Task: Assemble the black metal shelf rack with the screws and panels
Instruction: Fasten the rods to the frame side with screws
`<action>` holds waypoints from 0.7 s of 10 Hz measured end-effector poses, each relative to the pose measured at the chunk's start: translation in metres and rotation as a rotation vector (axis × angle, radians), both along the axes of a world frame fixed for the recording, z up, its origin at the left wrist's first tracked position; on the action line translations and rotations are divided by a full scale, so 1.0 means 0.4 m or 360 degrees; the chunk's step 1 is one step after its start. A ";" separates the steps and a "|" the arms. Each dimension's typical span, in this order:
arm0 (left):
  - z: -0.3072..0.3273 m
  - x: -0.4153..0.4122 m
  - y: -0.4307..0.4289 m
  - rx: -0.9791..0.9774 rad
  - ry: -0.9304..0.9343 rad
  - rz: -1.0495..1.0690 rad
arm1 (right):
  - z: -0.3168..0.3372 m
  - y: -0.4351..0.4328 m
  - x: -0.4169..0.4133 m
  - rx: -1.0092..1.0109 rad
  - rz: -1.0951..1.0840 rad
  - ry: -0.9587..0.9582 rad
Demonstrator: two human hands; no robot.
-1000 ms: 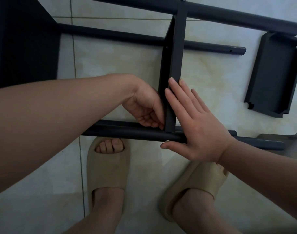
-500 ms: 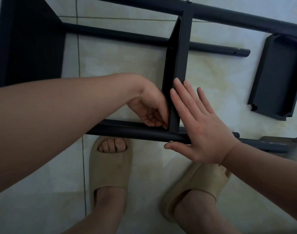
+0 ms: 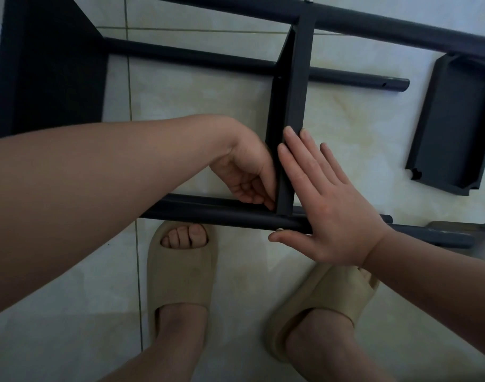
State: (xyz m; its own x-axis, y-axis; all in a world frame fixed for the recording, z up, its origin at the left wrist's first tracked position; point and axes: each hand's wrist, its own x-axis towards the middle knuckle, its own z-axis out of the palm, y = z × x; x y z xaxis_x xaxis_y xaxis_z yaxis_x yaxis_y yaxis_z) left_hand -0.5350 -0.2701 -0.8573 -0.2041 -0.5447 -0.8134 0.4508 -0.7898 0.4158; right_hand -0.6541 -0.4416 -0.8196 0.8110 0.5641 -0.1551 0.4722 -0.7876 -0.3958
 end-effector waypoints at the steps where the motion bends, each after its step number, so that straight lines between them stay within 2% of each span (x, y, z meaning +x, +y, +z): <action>1: 0.002 -0.002 0.005 0.0002 0.0049 0.0038 | 0.000 -0.001 -0.001 -0.0004 -0.0001 0.0003; 7: -0.001 -0.015 0.011 -0.0011 0.0092 0.0142 | 0.000 0.000 -0.001 0.0007 -0.0005 0.0015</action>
State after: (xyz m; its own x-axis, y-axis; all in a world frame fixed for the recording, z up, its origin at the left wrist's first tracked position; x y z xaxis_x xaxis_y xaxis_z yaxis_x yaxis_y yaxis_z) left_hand -0.5410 -0.2656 -0.8578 -0.2011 -0.5682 -0.7979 0.5425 -0.7428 0.3923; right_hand -0.6545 -0.4418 -0.8198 0.8111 0.5625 -0.1603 0.4661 -0.7871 -0.4039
